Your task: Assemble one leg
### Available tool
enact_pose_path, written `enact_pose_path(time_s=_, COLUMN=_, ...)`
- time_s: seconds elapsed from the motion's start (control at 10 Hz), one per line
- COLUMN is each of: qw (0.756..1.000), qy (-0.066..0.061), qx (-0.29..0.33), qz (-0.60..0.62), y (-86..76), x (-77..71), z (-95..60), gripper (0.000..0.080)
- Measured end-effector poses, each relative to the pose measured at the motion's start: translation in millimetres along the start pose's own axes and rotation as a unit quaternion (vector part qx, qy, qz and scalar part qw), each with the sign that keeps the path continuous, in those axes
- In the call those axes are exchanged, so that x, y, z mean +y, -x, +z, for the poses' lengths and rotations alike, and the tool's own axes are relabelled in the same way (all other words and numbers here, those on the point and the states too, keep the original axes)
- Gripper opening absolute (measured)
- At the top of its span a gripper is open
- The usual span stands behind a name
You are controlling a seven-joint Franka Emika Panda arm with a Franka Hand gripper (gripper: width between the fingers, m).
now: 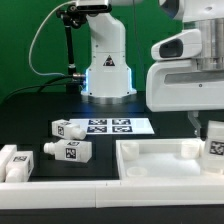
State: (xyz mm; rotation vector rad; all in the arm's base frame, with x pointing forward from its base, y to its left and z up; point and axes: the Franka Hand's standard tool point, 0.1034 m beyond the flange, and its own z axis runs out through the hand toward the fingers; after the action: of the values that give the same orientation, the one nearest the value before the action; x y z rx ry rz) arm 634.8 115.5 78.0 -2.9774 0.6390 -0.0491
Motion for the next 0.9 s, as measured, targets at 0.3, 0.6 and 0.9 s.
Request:
enact_pose_path(time_s=0.3, qw=0.99, qy=0.001, qx=-0.001, qz=0.138, y=0.9, x=-1.0, z=0.8, gripper=0.0293)
enact_pose_path(time_s=0.6, qw=0.939, qy=-0.016, qx=-0.017, qz=0.342, y=1.7, x=-2.6, z=2.8, gripper=0.029)
enact_pose_path(time_s=0.9, qw=0.898, qy=-0.027, qx=-0.021, qz=0.439, y=1.9, x=-5.8, z=3.2, gripper=0.029)
